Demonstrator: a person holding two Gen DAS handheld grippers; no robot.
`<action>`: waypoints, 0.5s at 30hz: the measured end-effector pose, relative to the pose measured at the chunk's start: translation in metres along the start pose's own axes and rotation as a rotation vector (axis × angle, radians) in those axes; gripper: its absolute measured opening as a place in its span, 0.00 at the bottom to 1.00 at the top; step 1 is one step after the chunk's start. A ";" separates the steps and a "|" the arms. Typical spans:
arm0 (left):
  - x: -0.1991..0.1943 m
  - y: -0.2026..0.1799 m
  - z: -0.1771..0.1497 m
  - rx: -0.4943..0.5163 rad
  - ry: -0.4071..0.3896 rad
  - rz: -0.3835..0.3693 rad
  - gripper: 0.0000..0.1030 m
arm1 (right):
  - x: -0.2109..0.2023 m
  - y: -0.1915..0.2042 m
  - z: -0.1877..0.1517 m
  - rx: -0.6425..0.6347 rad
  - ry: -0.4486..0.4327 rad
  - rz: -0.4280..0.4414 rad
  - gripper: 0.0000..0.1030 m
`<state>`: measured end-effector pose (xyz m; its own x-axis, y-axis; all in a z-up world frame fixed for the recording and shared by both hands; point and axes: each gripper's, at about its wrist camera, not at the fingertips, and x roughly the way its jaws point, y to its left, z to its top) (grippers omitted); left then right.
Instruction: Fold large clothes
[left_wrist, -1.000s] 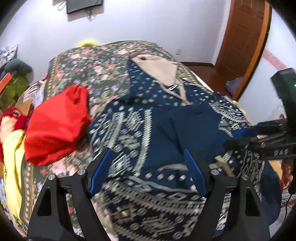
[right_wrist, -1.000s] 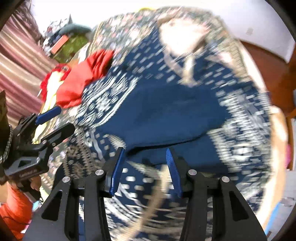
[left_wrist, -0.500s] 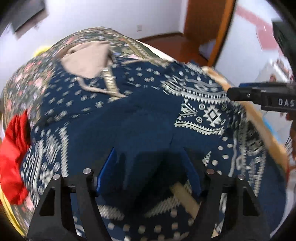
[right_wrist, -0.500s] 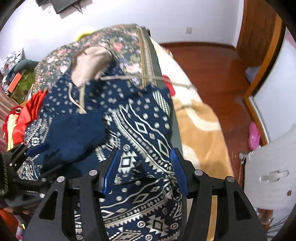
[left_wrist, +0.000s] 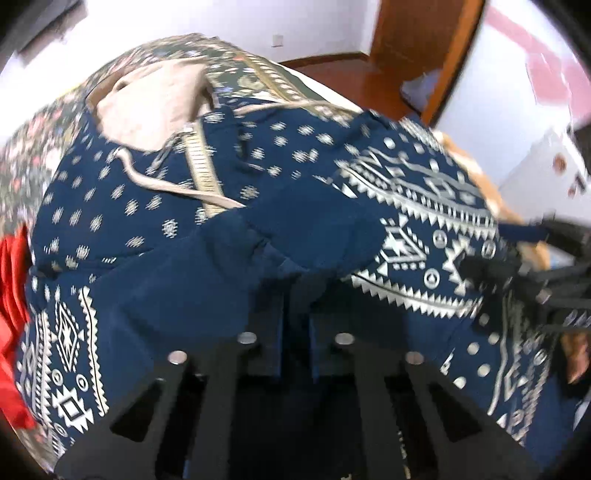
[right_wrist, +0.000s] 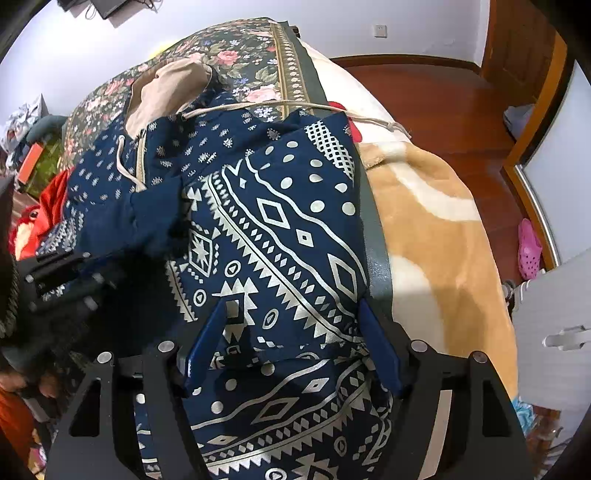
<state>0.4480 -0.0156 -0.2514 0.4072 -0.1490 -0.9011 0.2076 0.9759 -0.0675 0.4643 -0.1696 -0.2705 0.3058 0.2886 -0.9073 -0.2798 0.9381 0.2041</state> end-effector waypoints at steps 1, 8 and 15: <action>-0.004 0.002 0.001 -0.012 -0.017 0.004 0.08 | 0.002 0.000 0.000 -0.005 0.003 -0.004 0.70; -0.078 0.032 -0.005 -0.043 -0.199 0.037 0.07 | 0.005 -0.006 0.005 0.038 0.021 0.004 0.71; -0.132 0.106 -0.053 -0.199 -0.271 0.063 0.07 | 0.006 0.000 0.004 0.047 0.014 -0.034 0.73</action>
<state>0.3691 0.1162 -0.1621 0.6410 -0.0980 -0.7613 0.0077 0.9926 -0.1213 0.4695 -0.1670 -0.2742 0.3013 0.2538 -0.9191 -0.2262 0.9554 0.1897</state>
